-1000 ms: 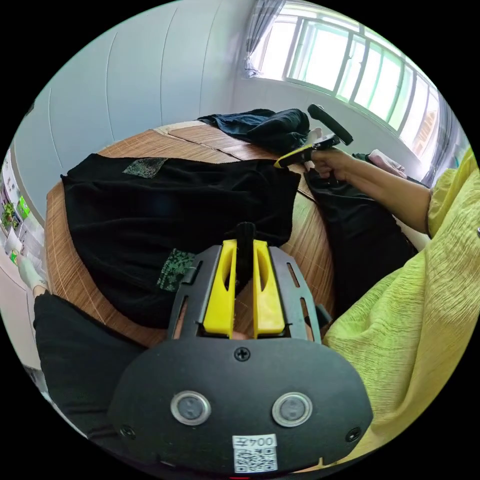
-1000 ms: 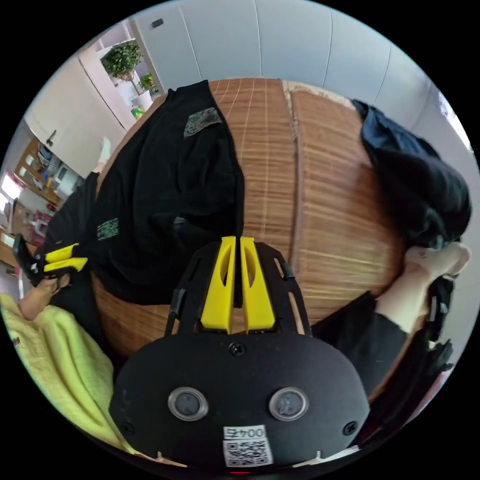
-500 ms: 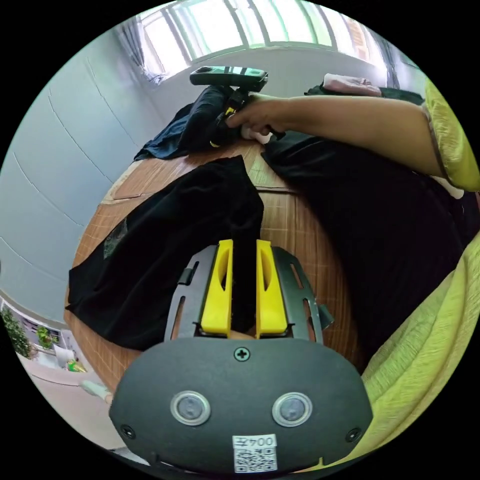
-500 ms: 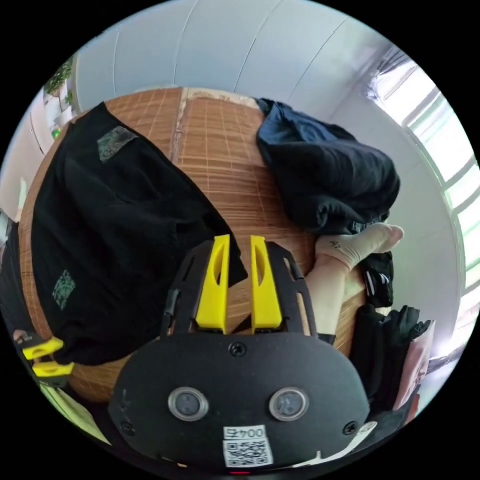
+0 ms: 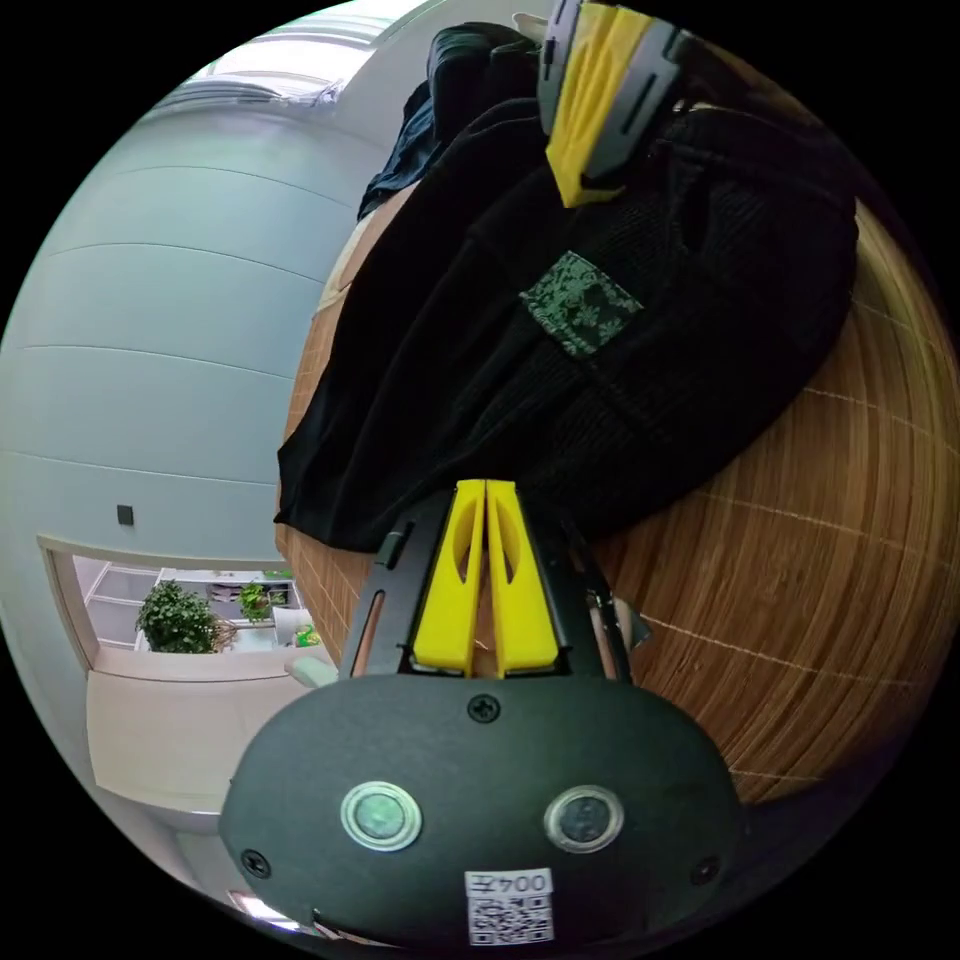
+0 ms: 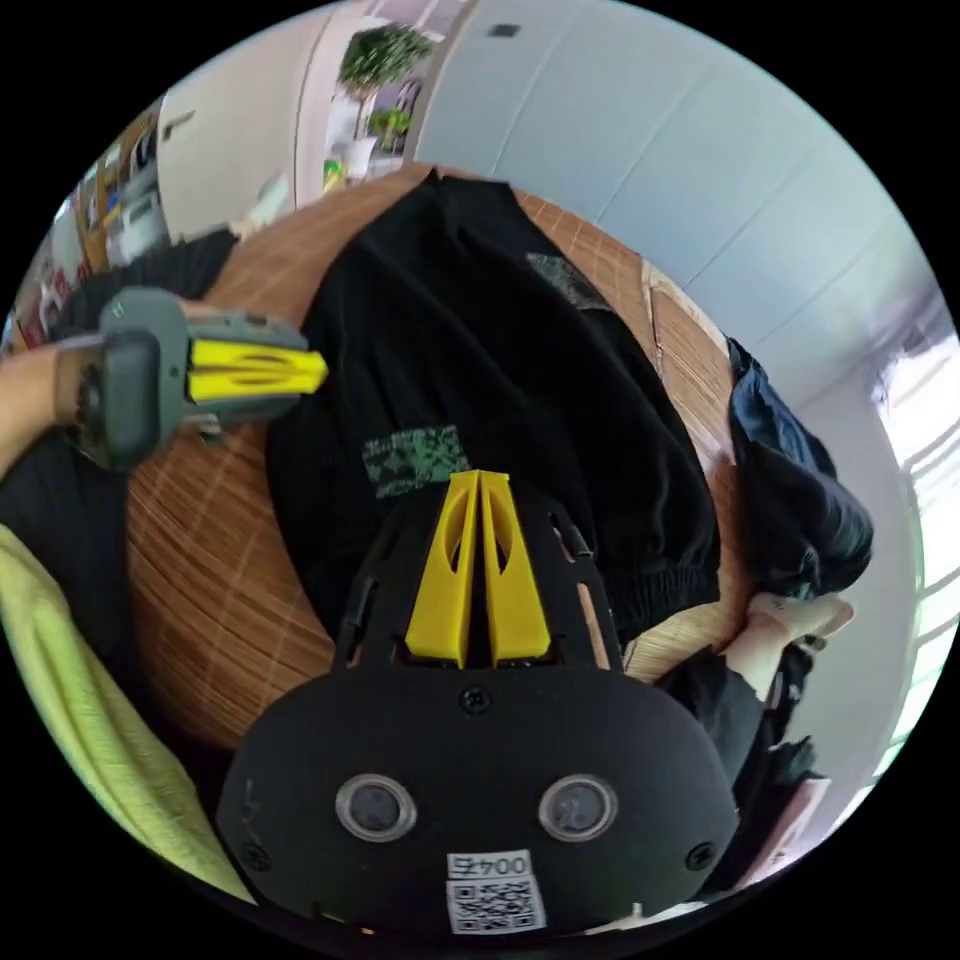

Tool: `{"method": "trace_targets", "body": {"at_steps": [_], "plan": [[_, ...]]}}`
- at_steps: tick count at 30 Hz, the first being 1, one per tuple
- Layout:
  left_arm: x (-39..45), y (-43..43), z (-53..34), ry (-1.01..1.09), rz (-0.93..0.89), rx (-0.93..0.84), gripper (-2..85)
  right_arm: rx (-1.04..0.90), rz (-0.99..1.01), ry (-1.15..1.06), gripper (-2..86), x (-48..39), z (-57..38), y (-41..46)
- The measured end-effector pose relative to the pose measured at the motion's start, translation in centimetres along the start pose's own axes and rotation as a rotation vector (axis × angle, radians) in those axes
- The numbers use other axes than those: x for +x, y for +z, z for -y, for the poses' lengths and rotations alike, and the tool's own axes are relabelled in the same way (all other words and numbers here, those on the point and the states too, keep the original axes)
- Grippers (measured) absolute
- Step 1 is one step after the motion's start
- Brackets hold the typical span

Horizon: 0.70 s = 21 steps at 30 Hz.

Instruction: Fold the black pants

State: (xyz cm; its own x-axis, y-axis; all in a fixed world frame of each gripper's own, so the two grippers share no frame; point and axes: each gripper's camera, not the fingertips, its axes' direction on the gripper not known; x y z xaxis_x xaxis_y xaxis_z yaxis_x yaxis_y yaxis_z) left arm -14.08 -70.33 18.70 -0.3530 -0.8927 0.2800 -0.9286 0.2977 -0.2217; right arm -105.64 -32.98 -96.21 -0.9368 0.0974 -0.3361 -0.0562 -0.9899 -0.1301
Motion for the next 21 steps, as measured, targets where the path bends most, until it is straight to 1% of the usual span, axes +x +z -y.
{"method": "trace_targets", "body": {"at_steps": [1,3,4,6,8,10,11,13,14,15,16,17,19,20,21], "plan": [[0.4,0.0,0.0,-0.011,0.014,-0.009,0.1,-0.056,-0.032,-0.039,-0.6,-1.3,0.0,1.4],[1.4,0.2,0.2,-0.035,0.043,-0.036,0.1,-0.142,-0.048,-0.034,-0.6,-2.6,-0.6,3.7],[1.4,0.2,0.2,-0.04,0.042,-0.037,0.1,-0.075,-0.096,-0.054,-0.6,-3.4,-1.2,3.3],[1.1,0.2,-0.5,-0.044,0.029,-0.011,0.2,-0.09,-0.16,-0.114,-0.5,-4.6,-1.2,3.0],[0.6,0.1,-1.7,-0.044,0.025,0.034,0.3,-0.075,-0.181,-0.129,-0.4,-4.7,-1.5,2.3],[-0.6,0.1,-2.7,-0.092,-0.019,0.066,0.3,0.009,-0.133,-0.058,0.6,-2.4,-2.5,0.3],[-1.7,0.2,-3.2,-0.13,-0.064,0.079,0.3,0.035,-0.152,-0.011,1.1,-1.2,-2.7,-0.3],[-3.8,0.6,-4.0,-0.213,-0.146,0.096,0.4,0.106,-0.222,0.21,8.0,5.3,-3.6,-2.6],[-4.9,0.9,-4.7,-0.26,-0.191,0.114,0.4,0.113,-0.214,0.262,9.2,7.3,-3.9,-2.9],[-5.3,1.0,-5.0,-0.285,-0.212,0.121,0.4,0.1,-0.171,0.365,11.7,11.6,-4.4,-3.0],[-6.0,1.2,-5.6,-0.315,-0.238,0.135,0.4,0.063,-0.114,0.453,12.8,16.0,-5.0,-2.3],[-6.3,1.1,-5.7,-0.311,-0.242,0.141,0.4,0.043,-0.096,0.49,13.3,18.0,-5.3,-1.9],[-6.1,0.9,-5.5,-0.289,-0.223,0.141,0.3,-0.031,-0.037,0.608,13.5,25.5,-6.7,0.5],[-5.8,0.7,-5.2,-0.266,-0.204,0.14,0.3,-0.047,-0.007,0.627,13.5,27.0,-6.9,1.2],[-5.7,0.6,-5.0,-0.254,-0.195,0.138,0.2,-0.077,0.066,0.659,13.5,29.8,-7.4,2.5]]}}
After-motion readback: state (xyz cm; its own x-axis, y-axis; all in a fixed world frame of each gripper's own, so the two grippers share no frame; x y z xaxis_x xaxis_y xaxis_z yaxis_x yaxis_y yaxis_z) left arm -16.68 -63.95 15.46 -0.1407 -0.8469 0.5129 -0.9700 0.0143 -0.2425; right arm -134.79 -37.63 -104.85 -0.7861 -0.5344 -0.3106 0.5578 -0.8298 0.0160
